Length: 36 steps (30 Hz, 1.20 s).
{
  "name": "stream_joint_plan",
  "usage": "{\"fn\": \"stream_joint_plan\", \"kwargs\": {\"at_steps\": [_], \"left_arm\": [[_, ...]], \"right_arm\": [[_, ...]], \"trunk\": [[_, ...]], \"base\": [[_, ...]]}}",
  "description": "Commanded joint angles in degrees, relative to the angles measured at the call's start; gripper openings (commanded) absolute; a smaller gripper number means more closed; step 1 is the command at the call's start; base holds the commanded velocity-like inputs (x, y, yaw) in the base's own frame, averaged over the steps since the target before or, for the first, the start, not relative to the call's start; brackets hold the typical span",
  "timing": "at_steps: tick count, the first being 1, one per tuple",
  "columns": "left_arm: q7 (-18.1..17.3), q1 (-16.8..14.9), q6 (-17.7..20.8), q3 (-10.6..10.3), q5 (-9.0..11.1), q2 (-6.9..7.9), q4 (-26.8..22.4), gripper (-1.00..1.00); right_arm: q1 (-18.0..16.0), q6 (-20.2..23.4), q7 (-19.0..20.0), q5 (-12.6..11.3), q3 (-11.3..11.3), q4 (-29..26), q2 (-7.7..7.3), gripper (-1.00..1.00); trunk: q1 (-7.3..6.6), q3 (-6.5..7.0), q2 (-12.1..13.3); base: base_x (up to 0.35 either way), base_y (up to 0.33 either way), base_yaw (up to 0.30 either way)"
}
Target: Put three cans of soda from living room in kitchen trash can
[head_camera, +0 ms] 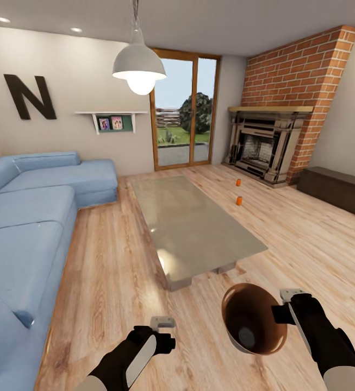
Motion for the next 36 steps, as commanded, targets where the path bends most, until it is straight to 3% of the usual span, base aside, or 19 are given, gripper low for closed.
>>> {"fn": "stream_joint_plan", "kwargs": {"at_steps": [1,11,15,24,26,30,36], "left_arm": [[0.0,0.0,0.0,0.0,0.0,0.01,0.0,1.00],[0.0,0.0,0.0,0.0,-0.3,-0.06,0.6,1.00],[0.0,-0.1,0.0,-0.1,-0.3,-0.06,1.9,1.00],[-0.1,-0.1,-0.9,0.3,0.0,0.01,5.5,1.00],[-0.1,-0.1,-1.8,0.2,0.0,0.01,5.9,1.00],[-0.1,-0.1,-2.7,0.2,0.0,0.00,6.8,1.00],[-0.1,-0.1,-4.7,0.0,-0.1,-0.05,9.9,1.00]], "right_arm": [[0.0,0.0,0.3,-0.7,0.0,0.0,0.01,-1.00],[0.0,0.0,0.3,-0.7,-0.2,0.4,-0.07,-1.00],[0.0,-1.9,0.4,-0.8,-0.6,3.9,-0.37,-1.00],[0.0,-4.3,0.3,-1.4,-6.6,9.2,-0.74,-1.00],[0.0,-5.8,0.3,-1.4,-6.9,11.6,-0.85,-1.00],[0.0,-14.3,-0.6,-1.3,-7.6,19.6,-1.12,-1.00],[0.0,-17.9,-0.8,-1.3,-8.5,24.2,-2.33,-1.00]], "trunk": [[-0.23,0.21,0.4],[-2.43,2.46,4.4],[-3.30,3.40,6.0],[-5.28,5.16,9.6],[-5.72,5.53,10.4],[-6.60,6.25,12.0],[-7.92,7.33,14.5]], "base": [[0.000,0.000,0.000],[0.000,0.000,0.000],[0.000,0.000,0.000],[0.000,0.000,0.000],[0.000,0.000,0.000],[0.000,0.000,0.000],[0.000,0.000,0.000]]}}
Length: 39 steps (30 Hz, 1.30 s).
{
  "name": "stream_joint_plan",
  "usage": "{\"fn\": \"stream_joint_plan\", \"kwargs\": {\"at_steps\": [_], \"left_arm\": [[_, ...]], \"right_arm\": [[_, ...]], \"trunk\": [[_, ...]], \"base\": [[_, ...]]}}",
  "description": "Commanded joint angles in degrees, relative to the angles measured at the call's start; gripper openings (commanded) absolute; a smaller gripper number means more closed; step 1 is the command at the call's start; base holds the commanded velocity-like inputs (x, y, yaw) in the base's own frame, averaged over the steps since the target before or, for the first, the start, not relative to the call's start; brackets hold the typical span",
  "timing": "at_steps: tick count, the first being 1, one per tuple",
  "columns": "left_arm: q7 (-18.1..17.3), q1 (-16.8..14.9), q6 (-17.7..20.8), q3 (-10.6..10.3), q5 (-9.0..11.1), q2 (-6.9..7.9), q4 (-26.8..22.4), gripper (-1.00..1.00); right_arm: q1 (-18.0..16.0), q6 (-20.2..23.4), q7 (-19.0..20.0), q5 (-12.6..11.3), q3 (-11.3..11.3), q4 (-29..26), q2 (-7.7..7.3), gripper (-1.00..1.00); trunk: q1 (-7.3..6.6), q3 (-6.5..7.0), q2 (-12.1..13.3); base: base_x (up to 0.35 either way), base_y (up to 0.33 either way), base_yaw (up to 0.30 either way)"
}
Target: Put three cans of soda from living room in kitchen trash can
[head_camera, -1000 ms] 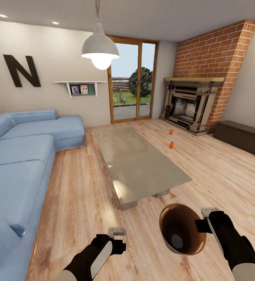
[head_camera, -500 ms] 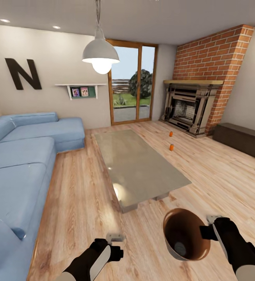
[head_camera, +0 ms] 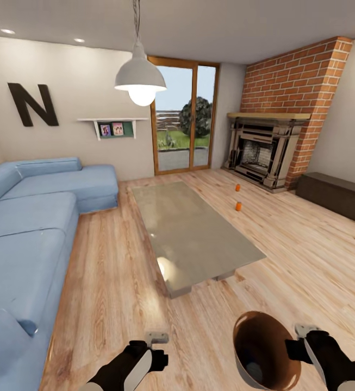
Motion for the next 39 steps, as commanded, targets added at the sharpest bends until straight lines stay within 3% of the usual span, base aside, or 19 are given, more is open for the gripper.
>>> {"fn": "stream_joint_plan", "kwargs": {"at_steps": [1,7,16,27,39], "left_arm": [[0.0,0.0,-0.4,0.0,0.0,-0.01,0.4,1.00],[0.1,0.0,-1.1,0.0,0.0,-0.01,0.8,1.00],[0.1,0.0,-1.2,0.1,0.3,-0.01,1.0,1.00],[0.1,0.0,-1.2,0.1,0.2,-0.01,1.1,1.00],[0.4,0.1,-3.7,0.3,0.2,0.07,1.0,1.00]], "right_arm": [[0.0,-0.9,0.4,-0.9,-0.6,1.0,-0.36,-1.00],[0.0,-7.3,0.7,-0.9,-5.7,6.3,-1.08,-1.00],[0.0,-9.0,0.9,-0.9,-10.6,8.3,-1.91,-1.00],[0.0,-10.3,0.4,-0.9,-11.9,11.6,-2.42,-1.00],[1.4,-11.4,0.5,-0.9,-12.0,12.0,-2.34,-1.00]], "trunk": [[-0.23,0.19,0.4],[-1.55,1.27,2.8],[-3.52,2.88,6.4],[-5.94,4.86,10.8],[-5.94,4.86,10.8]], "base": [[0.000,0.000,0.000],[0.000,0.000,0.000],[0.000,0.000,0.000],[0.000,0.000,0.000],[0.000,0.000,0.000]]}}
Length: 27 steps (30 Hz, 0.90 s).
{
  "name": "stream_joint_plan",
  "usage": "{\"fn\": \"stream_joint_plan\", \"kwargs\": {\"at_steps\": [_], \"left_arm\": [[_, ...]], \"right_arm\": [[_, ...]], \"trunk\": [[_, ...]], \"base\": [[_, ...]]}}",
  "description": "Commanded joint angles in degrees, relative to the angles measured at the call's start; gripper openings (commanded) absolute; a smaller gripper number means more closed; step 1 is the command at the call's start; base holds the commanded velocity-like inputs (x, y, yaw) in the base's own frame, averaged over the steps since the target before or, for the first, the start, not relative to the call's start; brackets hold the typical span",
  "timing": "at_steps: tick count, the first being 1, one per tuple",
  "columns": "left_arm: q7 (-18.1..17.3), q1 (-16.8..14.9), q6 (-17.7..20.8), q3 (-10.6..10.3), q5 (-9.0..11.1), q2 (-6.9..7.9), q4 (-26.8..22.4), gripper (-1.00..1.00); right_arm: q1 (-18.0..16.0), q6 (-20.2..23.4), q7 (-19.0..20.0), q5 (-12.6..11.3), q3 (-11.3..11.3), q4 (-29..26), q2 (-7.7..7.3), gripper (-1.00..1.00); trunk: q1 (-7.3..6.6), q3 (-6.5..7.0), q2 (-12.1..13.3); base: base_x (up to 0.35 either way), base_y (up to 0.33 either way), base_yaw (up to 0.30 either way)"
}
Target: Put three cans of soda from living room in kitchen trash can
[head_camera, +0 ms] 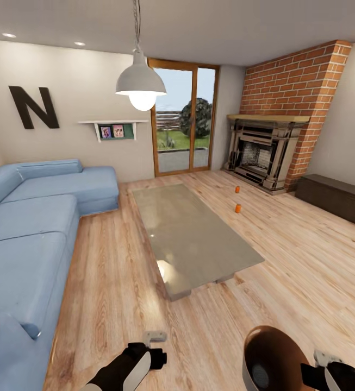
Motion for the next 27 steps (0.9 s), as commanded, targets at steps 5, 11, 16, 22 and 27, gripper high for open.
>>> {"fn": "stream_joint_plan", "kwargs": {"at_steps": [5,11,16,22,27], "left_arm": [[0.3,0.0,-1.2,-0.1,0.0,0.00,0.0,1.00],[0.2,0.0,-1.5,-0.2,0.0,0.00,0.0,1.00],[0.2,0.0,-1.6,-0.2,0.0,0.01,0.0,1.00],[0.1,0.0,-1.7,-0.3,-0.1,0.01,0.0,1.00],[0.1,0.0,-1.8,-0.4,-0.1,-0.01,0.0,1.00]], "right_arm": [[0.2,-3.2,0.4,-0.6,-0.2,0.0,0.08,-1.00],[0.3,-4.5,0.4,-0.6,-0.2,0.0,0.10,-1.00],[0.3,-4.8,0.3,-0.6,-0.1,0.0,0.30,-1.00],[0.3,-4.6,0.3,-0.4,0.3,-0.1,0.64,-1.00],[0.3,-4.4,0.4,-0.2,0.6,-0.1,0.76,-1.00]], "trunk": [[0.00,0.01,0.0],[0.00,0.01,0.0],[0.00,0.01,0.0],[0.00,0.01,0.0],[0.00,0.01,0.0]], "base": [[0.000,0.000,0.000],[0.000,0.000,0.000],[0.019,-0.017,0.000],[0.117,-0.185,0.000],[0.148,-0.245,0.000]]}}
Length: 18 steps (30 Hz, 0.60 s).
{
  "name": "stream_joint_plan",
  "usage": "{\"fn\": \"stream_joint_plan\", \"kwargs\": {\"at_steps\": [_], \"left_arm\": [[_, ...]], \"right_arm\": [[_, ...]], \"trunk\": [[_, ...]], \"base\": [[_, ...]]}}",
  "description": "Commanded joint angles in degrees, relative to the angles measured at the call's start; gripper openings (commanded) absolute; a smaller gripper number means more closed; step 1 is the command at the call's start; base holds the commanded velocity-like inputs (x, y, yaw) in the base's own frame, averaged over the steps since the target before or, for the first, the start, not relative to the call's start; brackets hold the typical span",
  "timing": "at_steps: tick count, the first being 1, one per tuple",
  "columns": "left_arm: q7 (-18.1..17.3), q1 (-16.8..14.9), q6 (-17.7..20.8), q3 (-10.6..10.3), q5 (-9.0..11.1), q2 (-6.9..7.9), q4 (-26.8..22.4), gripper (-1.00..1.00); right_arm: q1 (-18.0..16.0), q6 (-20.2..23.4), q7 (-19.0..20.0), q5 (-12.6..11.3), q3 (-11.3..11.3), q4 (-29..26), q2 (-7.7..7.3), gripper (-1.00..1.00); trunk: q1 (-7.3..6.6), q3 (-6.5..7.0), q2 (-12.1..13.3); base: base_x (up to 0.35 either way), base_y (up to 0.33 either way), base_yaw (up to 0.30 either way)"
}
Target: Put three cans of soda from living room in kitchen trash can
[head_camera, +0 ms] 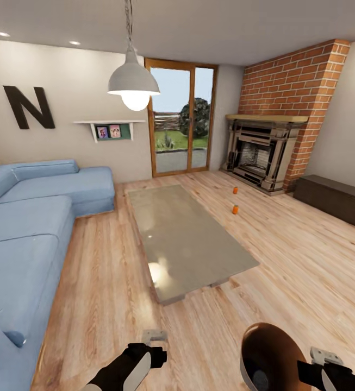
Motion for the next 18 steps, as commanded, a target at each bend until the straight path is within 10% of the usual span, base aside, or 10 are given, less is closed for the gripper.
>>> {"fn": "stream_joint_plan", "kwargs": {"at_steps": [1,18], "left_arm": [[0.0,0.0,0.0,0.0,0.0,-0.01,0.0,1.00],[0.0,0.0,-1.4,0.0,-0.2,-0.06,0.0,1.00]], "right_arm": [[0.0,0.1,0.4,-0.4,-0.1,-0.1,0.01,-1.00],[0.0,0.5,1.0,-0.6,0.1,-0.1,-0.04,-1.00]], "trunk": [[0.00,0.01,0.0],[0.00,0.01,0.0]], "base": [[0.153,-0.254,0.000],[0.163,-0.259,-0.048]]}}
